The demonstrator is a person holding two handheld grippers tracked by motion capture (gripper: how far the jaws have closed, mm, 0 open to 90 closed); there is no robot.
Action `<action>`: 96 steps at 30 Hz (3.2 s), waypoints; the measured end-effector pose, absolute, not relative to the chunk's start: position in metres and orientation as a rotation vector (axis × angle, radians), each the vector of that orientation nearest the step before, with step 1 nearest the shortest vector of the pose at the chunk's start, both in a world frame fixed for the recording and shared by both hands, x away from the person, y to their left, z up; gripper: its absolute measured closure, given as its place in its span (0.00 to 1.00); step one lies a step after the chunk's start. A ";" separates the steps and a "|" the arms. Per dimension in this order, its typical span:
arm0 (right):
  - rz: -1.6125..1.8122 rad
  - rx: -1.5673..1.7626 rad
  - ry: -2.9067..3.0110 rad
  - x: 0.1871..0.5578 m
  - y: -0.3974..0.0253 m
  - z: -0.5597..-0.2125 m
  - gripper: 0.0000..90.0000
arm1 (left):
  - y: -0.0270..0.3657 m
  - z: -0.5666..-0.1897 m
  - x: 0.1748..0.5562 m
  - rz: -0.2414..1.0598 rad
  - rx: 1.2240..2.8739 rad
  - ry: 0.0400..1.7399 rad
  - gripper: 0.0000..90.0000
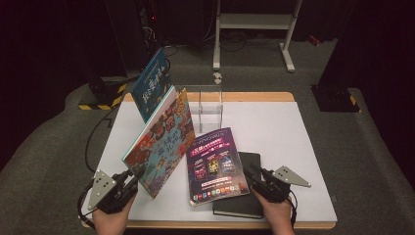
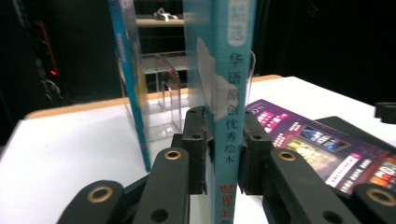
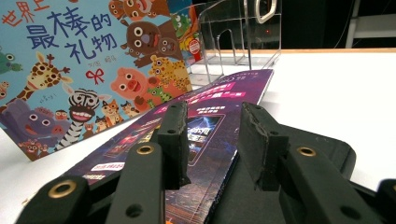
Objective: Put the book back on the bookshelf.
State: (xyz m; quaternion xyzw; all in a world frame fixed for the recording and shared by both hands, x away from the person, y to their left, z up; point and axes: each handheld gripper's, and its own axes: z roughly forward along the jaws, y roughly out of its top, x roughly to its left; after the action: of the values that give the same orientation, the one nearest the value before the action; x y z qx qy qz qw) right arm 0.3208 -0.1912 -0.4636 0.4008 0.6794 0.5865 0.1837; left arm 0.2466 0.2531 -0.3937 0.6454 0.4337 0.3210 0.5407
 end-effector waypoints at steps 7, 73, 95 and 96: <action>1.638 1.129 1.923 0.321 -0.191 -0.464 0.68 | 0.251 -0.387 0.257 0.796 1.587 1.053 0.80; 1.455 1.138 1.909 0.334 -0.221 -0.474 0.60 | 0.208 -0.351 0.291 0.879 1.599 0.969 0.90; 1.512 1.153 1.847 0.329 -0.234 -0.470 0.62 | 0.260 -0.284 0.309 0.773 1.560 1.058 0.91; 1.513 1.152 1.848 0.329 -0.234 -0.470 0.62 | 0.263 -0.284 0.307 0.779 1.552 1.069 0.91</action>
State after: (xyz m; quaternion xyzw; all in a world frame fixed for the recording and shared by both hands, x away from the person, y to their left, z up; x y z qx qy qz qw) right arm 0.3290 -0.2337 -0.4699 0.4214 0.6761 0.5536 0.2426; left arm 0.3071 0.2630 -0.2844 0.6484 0.4467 0.3253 0.5237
